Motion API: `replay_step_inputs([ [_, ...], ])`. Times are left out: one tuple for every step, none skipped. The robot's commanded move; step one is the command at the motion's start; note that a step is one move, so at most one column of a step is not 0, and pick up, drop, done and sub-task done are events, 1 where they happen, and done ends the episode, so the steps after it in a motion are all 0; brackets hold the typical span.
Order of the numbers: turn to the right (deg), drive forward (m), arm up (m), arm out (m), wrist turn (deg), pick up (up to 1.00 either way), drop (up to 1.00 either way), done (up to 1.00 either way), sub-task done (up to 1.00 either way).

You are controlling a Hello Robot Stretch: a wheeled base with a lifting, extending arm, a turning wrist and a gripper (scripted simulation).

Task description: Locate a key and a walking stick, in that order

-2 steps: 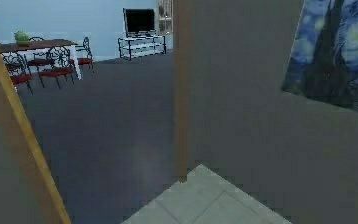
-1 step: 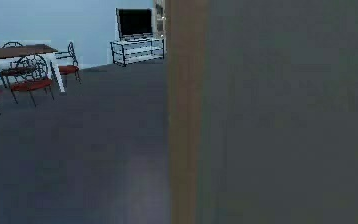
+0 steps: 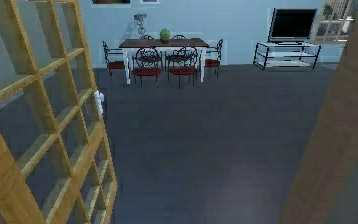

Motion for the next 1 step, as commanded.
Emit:
replay_step_inputs([
  [-3.0,0.00,0.00,0.00,0.0,0.00,0.00,0.00,0.00],
])
